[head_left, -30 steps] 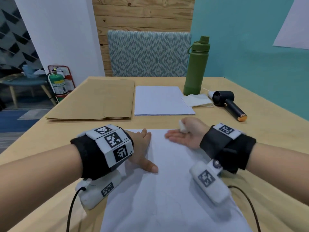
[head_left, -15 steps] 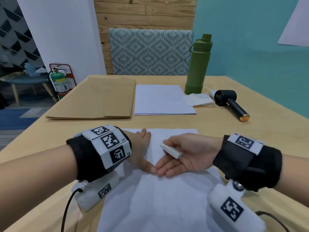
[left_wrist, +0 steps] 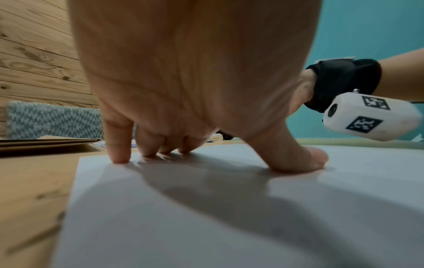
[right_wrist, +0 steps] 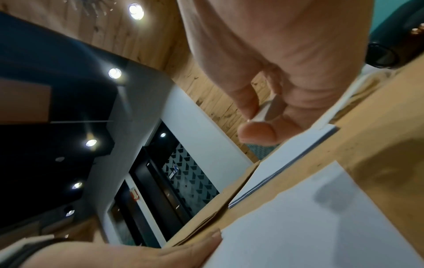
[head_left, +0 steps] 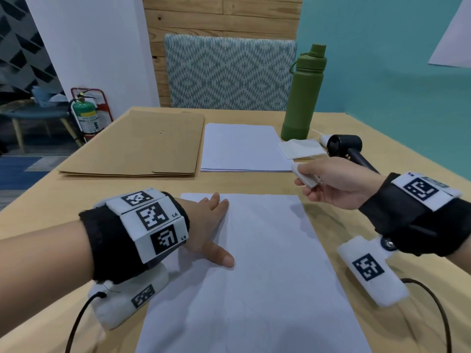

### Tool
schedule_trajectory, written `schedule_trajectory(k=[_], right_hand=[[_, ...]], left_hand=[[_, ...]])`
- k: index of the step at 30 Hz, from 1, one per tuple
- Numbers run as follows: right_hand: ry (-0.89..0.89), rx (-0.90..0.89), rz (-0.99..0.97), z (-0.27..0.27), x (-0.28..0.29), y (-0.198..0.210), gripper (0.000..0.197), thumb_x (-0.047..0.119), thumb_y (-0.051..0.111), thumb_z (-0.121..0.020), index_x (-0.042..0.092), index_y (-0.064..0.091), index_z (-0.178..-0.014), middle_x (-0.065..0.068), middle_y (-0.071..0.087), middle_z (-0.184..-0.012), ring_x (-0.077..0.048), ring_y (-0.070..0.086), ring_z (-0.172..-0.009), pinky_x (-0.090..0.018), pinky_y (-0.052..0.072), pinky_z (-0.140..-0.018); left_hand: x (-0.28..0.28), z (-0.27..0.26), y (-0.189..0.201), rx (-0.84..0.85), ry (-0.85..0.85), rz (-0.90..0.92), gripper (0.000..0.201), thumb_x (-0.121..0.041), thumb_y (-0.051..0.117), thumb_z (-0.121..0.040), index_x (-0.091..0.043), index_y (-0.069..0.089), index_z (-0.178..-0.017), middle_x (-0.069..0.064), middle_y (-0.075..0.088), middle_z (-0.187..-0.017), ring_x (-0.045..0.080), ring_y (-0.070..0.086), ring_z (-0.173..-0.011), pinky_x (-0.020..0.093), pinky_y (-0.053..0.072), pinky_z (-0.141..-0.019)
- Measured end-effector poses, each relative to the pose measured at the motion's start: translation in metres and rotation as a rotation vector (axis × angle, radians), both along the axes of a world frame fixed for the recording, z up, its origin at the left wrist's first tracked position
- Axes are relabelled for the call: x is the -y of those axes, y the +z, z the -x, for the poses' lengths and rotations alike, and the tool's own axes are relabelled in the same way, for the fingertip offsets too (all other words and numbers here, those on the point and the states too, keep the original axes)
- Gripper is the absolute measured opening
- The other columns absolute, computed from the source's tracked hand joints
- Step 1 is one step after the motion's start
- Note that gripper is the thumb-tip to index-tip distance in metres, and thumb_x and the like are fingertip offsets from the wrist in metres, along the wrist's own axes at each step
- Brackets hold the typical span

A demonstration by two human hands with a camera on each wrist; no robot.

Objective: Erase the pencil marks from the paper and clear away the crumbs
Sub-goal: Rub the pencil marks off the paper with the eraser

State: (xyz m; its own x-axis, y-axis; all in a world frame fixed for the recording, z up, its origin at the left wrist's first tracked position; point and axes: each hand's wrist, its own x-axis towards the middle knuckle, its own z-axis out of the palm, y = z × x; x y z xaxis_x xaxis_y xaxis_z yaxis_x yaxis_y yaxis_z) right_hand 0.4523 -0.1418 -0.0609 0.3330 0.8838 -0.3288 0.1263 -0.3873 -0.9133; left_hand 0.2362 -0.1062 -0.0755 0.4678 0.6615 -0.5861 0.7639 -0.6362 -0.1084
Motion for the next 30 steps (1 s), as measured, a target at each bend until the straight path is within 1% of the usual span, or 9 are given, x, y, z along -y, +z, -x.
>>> schedule_trajectory(k=[4, 9, 11, 13, 16, 19, 24, 27, 30], right_hand=[[0.198, 0.124, 0.054, 0.005, -0.007, 0.001, 0.009, 0.006, 0.049, -0.095, 0.001, 0.056, -0.098, -0.011, 0.057, -0.083, -0.016, 0.052, -0.057, -0.017, 0.048, -0.041], [0.470, -0.276, 0.264, 0.034, -0.005, -0.012, 0.023, 0.013, 0.035, -0.100, 0.000, 0.052, -0.090, -0.015, 0.066, -0.080, -0.024, 0.065, -0.072, -0.025, 0.057, -0.064], [0.435, -0.416, 0.295, 0.042, -0.007, -0.022, 0.025, 0.015, 0.030, -0.101, -0.001, 0.048, -0.098, -0.017, 0.066, -0.084, -0.025, 0.067, -0.074, -0.026, 0.058, -0.064], [0.230, -0.454, 0.221, 0.040, -0.017, -0.026, 0.025, 0.014, 0.026, -0.101, -0.002, 0.043, -0.111, -0.019, 0.061, -0.087, -0.025, 0.066, -0.071, -0.025, 0.058, -0.057], [-0.072, -0.261, 0.037, 0.023, -0.030, -0.024, 0.034, 0.010, 0.026, -0.100, -0.001, 0.036, -0.130, -0.016, 0.055, -0.081, -0.024, 0.059, -0.066, -0.025, 0.051, -0.055], [-0.139, -0.153, -0.028, 0.012, -0.030, -0.016, 0.029, 0.010, 0.030, -0.099, 0.004, 0.041, -0.125, -0.011, 0.051, -0.079, -0.022, 0.055, -0.065, -0.025, 0.050, -0.054], [0.156, 0.064, -0.057, 0.026, -0.021, -0.002, 0.011, 0.009, 0.045, -0.096, 0.005, 0.053, -0.090, -0.009, 0.055, -0.076, -0.016, 0.049, -0.053, -0.018, 0.044, -0.038], [0.409, 0.273, -0.071, 0.045, -0.020, -0.001, 0.010, 0.016, 0.061, -0.089, 0.007, 0.061, -0.087, -0.004, 0.057, -0.071, -0.012, 0.050, -0.050, -0.018, 0.043, -0.042], [0.561, 0.420, -0.031, 0.067, -0.027, -0.006, 0.020, 0.019, 0.068, -0.083, 0.003, 0.067, -0.096, -0.003, 0.057, -0.068, -0.011, 0.052, -0.051, -0.017, 0.045, -0.045]], left_hand=[[-0.004, 0.001, -0.004, 0.009, -0.016, 0.039, 0.113, -0.070, 0.049, -0.076, -0.022, -0.025, -0.146, -0.007, -0.027, -0.155, 0.016, -0.010, -0.147, 0.048, 0.012, -0.118], [-0.006, 0.000, -0.007, 0.000, -0.009, 0.037, 0.115, -0.070, 0.049, -0.076, -0.018, -0.026, -0.146, -0.008, -0.028, -0.154, 0.014, -0.011, -0.147, 0.046, 0.012, -0.119], [-0.007, 0.000, -0.008, -0.006, -0.007, 0.040, 0.115, -0.070, 0.049, -0.076, -0.018, -0.027, -0.145, -0.008, -0.029, -0.154, 0.014, -0.011, -0.147, 0.046, 0.012, -0.119], [-0.007, 0.000, -0.008, 0.003, -0.006, 0.041, 0.115, -0.070, 0.049, -0.076, -0.018, -0.027, -0.145, -0.008, -0.028, -0.154, 0.013, -0.011, -0.147, 0.045, 0.012, -0.119], [-0.008, 0.003, -0.003, 0.045, 0.023, 0.049, 0.116, -0.067, 0.052, -0.077, -0.019, -0.029, -0.144, -0.010, -0.024, -0.155, 0.011, -0.002, -0.147, 0.039, 0.011, -0.119], [-0.017, 0.013, 0.010, 0.087, 0.071, -0.008, 0.115, -0.066, 0.052, -0.078, -0.017, -0.026, -0.145, -0.010, -0.019, -0.157, 0.013, 0.013, -0.146, 0.035, 0.017, -0.118], [-0.029, 0.035, 0.018, -0.001, 0.115, -0.067, 0.106, -0.068, 0.047, -0.079, -0.020, -0.015, -0.149, -0.009, -0.013, -0.158, 0.012, 0.012, -0.146, 0.035, 0.016, -0.118], [-0.031, 0.043, 0.008, 0.010, 0.116, -0.032, 0.105, -0.067, 0.051, -0.078, -0.021, -0.012, -0.150, -0.010, -0.011, -0.159, 0.010, -0.003, -0.147, 0.037, 0.009, -0.120], [-0.031, 0.044, 0.001, 0.044, 0.108, -0.016, 0.105, -0.065, 0.052, -0.079, -0.020, -0.011, -0.150, -0.008, -0.012, -0.159, 0.013, -0.007, -0.147, 0.042, 0.007, -0.120]])
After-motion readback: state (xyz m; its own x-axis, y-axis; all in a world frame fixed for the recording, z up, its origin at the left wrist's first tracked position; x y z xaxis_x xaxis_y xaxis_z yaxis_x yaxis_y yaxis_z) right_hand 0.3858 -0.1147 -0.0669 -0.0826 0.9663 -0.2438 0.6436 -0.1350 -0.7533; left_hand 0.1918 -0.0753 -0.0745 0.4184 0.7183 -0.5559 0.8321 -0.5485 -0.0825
